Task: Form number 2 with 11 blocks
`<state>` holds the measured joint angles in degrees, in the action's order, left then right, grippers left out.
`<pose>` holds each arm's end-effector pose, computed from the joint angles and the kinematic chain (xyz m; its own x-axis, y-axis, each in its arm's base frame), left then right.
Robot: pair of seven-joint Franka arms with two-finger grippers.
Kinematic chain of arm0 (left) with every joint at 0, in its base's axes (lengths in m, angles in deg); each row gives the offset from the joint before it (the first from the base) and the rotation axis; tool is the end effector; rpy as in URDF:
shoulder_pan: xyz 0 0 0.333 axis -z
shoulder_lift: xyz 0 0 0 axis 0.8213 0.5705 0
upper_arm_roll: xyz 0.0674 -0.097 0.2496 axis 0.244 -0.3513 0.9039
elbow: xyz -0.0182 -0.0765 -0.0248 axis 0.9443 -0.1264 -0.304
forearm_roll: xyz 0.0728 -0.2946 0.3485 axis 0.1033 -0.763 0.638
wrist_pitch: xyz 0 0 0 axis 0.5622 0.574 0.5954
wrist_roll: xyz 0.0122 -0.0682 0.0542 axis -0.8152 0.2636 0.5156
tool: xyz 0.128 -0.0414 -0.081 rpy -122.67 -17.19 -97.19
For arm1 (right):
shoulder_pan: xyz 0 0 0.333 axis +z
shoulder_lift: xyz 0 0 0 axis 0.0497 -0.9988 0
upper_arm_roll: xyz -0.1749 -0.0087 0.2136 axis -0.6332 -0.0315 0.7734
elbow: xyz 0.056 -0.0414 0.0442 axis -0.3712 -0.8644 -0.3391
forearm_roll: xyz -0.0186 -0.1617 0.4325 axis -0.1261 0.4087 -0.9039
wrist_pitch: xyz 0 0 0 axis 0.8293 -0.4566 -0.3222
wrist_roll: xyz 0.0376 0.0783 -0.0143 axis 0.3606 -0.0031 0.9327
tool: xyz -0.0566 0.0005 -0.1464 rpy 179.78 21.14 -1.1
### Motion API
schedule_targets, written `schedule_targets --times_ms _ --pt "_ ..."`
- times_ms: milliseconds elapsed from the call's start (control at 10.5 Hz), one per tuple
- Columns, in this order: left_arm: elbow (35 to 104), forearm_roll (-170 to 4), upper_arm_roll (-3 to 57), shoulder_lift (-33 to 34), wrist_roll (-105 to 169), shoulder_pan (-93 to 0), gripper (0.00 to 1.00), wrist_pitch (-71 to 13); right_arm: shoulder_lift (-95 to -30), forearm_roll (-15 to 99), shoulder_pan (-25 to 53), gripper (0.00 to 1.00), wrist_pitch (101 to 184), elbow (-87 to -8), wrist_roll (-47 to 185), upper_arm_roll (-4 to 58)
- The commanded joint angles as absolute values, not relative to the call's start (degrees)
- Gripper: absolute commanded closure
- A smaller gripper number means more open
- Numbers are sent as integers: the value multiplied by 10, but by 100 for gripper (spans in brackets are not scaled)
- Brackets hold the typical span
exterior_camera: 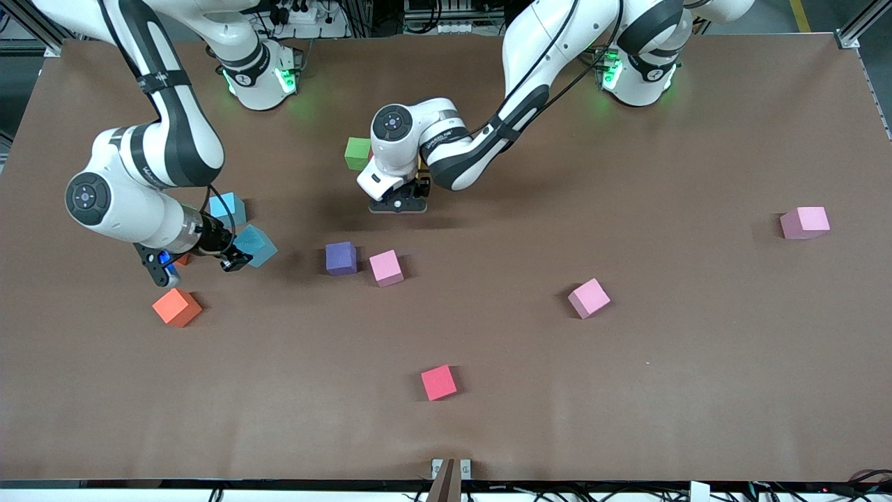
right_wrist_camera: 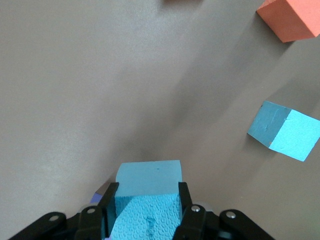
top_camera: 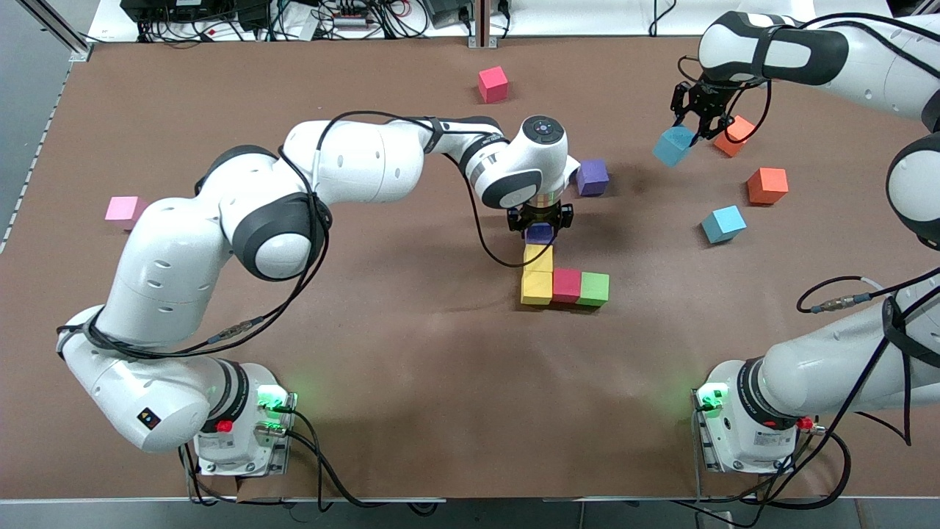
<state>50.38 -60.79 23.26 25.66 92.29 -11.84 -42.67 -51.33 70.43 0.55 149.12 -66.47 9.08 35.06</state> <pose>0.3561 -0.6755 0.0857 0.9964 0.0094 -0.0838 0.0174 -0.9953 0.0950 0.6055 0.0781 0.1964 0.5829 -0.7935 -0.1747 -0.8014 -0.5970 0.0377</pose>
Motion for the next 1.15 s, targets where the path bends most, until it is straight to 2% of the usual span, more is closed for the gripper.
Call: schedule_targets --times_ms 0,573,669,1051 --pt "499 -605 239 257 935 -111 23 -430 -495 692 6 100 1490 -679 83 352" --pt "499 -605 239 255 927 -112 19 -430 -495 692 6 100 1490 -679 81 363" --pt "499 -605 239 250 926 -114 16 -430 -495 692 6 100 1490 -679 75 365" --pt "498 -606 231 221 926 -119 15 -409 -497 692 13 100 1490 -681 75 366"
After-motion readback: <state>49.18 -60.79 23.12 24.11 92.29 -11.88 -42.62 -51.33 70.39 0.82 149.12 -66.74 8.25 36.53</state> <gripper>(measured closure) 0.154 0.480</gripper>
